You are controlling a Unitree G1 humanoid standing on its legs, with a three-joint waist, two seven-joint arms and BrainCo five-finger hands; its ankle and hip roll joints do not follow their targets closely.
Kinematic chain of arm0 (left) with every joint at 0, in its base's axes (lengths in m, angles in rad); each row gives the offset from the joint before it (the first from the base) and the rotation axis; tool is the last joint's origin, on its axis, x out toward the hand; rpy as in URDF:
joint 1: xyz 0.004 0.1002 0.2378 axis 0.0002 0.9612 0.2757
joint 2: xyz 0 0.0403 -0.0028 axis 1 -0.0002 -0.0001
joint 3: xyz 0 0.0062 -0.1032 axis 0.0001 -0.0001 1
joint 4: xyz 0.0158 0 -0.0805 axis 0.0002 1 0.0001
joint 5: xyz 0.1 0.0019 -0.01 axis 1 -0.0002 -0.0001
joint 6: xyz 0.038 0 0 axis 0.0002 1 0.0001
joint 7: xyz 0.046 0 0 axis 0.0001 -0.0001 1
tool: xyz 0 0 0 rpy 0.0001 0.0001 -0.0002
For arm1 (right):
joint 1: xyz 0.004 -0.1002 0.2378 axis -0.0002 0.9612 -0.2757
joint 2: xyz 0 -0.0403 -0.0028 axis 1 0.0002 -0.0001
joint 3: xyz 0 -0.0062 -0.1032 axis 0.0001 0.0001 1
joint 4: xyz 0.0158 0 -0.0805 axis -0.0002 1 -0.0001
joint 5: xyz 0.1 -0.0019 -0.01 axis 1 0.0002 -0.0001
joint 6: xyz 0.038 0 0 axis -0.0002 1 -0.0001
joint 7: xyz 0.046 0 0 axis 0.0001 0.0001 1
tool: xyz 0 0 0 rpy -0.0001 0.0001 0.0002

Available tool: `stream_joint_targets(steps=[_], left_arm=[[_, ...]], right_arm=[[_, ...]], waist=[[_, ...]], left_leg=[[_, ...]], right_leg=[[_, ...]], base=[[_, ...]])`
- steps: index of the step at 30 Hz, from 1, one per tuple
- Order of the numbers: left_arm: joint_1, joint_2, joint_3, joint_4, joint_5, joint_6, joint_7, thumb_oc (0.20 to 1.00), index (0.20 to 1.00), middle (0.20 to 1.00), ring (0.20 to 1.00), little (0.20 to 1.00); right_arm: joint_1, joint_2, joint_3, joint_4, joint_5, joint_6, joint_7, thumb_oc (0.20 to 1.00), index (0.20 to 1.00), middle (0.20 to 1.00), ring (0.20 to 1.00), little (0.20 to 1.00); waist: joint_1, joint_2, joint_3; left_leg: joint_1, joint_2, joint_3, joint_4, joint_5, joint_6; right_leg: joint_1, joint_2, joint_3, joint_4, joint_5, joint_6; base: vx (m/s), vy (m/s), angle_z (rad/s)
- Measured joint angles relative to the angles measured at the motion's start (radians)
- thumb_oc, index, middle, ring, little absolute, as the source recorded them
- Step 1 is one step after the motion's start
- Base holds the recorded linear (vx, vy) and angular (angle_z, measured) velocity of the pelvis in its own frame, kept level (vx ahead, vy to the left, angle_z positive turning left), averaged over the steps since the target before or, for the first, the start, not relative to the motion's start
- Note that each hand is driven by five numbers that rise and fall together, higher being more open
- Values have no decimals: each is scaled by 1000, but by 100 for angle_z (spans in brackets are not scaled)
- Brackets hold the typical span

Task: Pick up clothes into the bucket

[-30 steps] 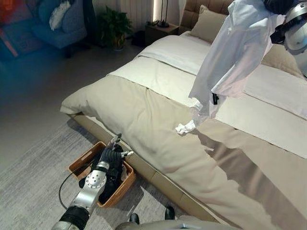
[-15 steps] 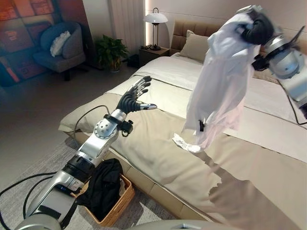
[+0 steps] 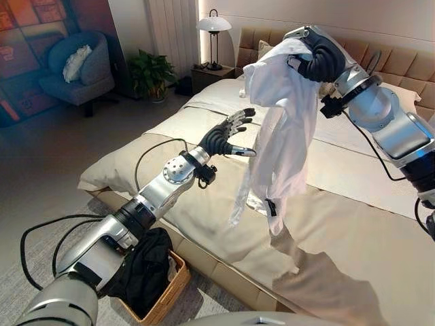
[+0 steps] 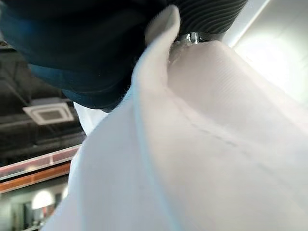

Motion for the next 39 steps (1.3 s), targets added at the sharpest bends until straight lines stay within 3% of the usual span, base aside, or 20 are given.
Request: stream_joint_targets(steps=[11, 18, 32, 38, 39], left_arm=[[-45, -50, -36, 6, -19, 7, -17, 1000, 1000, 1000, 1000, 1000], [-90, -29, -89, -37, -182, 47, -91, 1000, 1000, 1000, 1000, 1000], [-92, -107, -93, -26, -135, 47, -75, 1000, 1000, 1000, 1000, 1000], [-92, -113, -94, -37, -217, 71, -110, 1000, 1000, 1000, 1000, 1000], [-92, -113, -94, -37, -222, 73, -112, 749, 749, 749, 749, 749]], right_arm=[[0, 22, 8, -93, 28, -4, 9, 200, 200, 200, 200, 200], [0, 24, 11, -143, 38, -23, 28, 200, 200, 200, 200, 200], [0, 41, 11, -146, 47, -25, 29, 200, 200, 200, 200, 200], [0, 57, 11, -145, 47, -26, 29, 200, 200, 200, 200, 200], [0, 57, 11, -145, 47, -27, 29, 200, 200, 200, 200, 200]], waist=[[0, 6, 5], [-2, 13, 9], [-3, 14, 10], [-4, 15, 10], [-4, 15, 10]], left_leg=[[-1, 0, -9, 0, 0, 0], [-1, -1, -10, 0, -1, -1], [-1, -2, -9, 0, -2, -1], [-1, -3, -8, 0, -2, -1], [-1, -3, -8, 0, -2, -1]], right_leg=[[2, 0, -3, 0, -3, -4], [2, -1, -3, 0, -6, -3], [1, -2, -2, 0, -6, -3], [0, -2, -1, 0, -6, -3], [0, -2, -1, 0, -6, -3]], base=[[-2, 1, 1], [0, 0, 0], [0, 0, 0], [0, 0, 0], [0, 0, 0]])
